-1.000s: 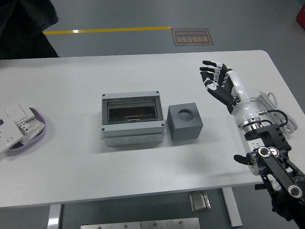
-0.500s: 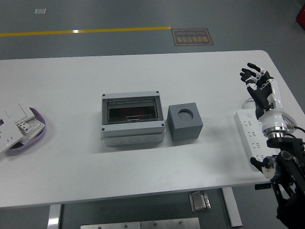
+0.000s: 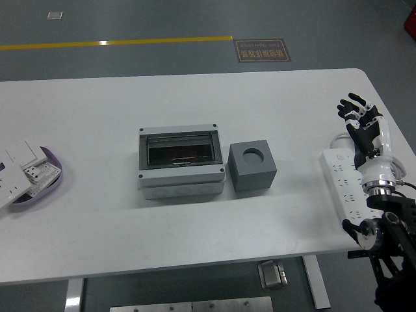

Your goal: Pick up the cylinder from the cube,place it in the box,flap close box

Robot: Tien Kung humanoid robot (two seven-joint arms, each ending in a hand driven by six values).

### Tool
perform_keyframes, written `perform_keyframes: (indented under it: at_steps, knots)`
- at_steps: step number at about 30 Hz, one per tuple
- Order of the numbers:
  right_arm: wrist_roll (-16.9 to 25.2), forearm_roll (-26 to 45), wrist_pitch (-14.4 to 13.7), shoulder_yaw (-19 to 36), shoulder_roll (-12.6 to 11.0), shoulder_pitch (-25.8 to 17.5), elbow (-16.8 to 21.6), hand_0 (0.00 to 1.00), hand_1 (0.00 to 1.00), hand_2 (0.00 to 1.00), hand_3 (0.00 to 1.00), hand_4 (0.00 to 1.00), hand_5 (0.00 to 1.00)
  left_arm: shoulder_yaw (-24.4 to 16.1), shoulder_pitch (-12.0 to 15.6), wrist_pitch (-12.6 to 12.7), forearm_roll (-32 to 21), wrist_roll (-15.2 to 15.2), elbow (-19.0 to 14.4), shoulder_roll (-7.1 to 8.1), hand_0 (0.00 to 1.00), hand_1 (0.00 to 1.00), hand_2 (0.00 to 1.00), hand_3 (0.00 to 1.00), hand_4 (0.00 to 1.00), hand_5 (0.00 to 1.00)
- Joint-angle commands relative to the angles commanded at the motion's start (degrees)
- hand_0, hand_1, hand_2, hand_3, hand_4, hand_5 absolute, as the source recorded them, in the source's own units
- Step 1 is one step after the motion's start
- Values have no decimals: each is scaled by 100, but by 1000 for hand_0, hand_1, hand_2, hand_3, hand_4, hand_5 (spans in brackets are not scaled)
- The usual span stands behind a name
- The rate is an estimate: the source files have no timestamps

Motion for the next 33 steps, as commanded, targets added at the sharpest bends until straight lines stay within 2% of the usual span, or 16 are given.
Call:
perform_keyframes:
  at_steps: [10,33]
  knots:
    - [-15,-36,36,19,21,-39,-53,765,680,649,667,691,253,27,57,-7,-19,-14,0,52,603,582,558,599,669,277]
    - [25,67,113,240,-26,-28,72,772,680,651,670,710,251,46,-36,65,-308,-68,0,-138,603,583,557,598,669,272]
